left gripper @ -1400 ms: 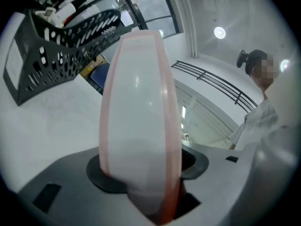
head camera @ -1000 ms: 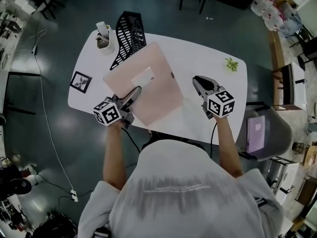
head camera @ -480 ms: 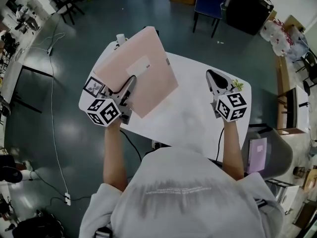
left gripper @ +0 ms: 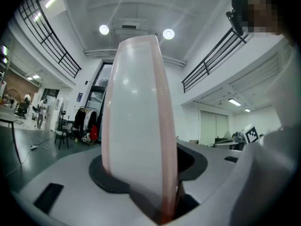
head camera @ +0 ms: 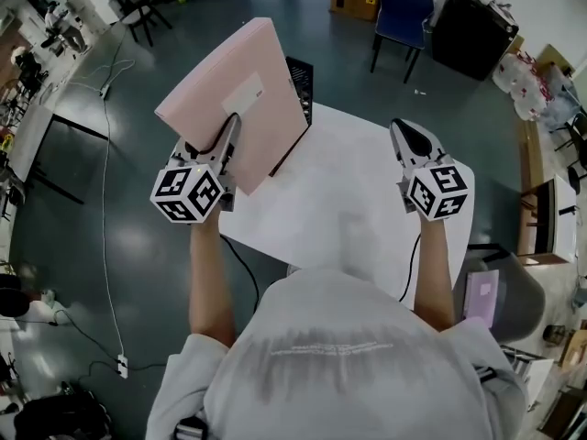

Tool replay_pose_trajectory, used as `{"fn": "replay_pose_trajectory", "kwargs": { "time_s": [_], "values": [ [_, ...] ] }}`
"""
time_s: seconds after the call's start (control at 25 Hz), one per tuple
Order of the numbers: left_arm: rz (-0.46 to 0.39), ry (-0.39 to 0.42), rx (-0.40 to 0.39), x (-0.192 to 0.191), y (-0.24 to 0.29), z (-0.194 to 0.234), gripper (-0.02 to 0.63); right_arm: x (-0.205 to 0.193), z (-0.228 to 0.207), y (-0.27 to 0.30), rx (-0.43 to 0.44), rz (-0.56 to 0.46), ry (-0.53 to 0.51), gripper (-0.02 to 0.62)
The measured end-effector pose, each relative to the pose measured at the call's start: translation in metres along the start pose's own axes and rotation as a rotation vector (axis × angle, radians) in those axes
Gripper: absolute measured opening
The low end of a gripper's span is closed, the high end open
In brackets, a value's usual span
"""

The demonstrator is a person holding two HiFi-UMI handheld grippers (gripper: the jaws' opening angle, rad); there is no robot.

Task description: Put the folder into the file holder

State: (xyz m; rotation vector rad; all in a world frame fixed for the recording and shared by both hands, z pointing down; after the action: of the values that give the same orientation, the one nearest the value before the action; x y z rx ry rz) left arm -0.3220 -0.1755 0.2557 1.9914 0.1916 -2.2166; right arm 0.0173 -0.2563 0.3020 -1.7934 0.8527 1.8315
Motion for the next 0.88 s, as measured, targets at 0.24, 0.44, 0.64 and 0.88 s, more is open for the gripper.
{"fn": "replay_pose_trajectory", "kwargs": {
  "time_s": [0.24,0.44,0.64,0.88],
  "values": [
    [-0.052,0.071,0.062,0.024,0.012,0.026,0.248,0.006,0.019,0.017,-0.017,-0.002,0.008,0.032],
    [-0.044,0.136,0.077,0.026,0.040,0.042,0.247,0.000,0.027,0.028,-0.075,0.014,0.015,0.032],
    [-0.052,0.135,0.064,0.009,0.071,0.044,0.247,-0.013,0.030,0.029,-0.125,0.035,0.038,0.032],
    [-0.090,0.104,0.073,-0.022,0.091,0.052,0.245,-0.035,0.039,0.037,-0.170,0.082,0.050,0.032]
  ]
}}
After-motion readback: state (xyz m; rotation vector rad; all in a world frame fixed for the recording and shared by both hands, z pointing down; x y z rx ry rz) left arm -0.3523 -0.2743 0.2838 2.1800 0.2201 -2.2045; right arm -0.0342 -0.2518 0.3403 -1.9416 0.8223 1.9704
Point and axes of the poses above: the fingertips, and each gripper's own axes: y forward along the fingers, z to its left, x out of its top, the point moved 3 cm from there along -y, backward along the fingers, and after that the axes turned 1 degree about y, right-handed, at the moved point
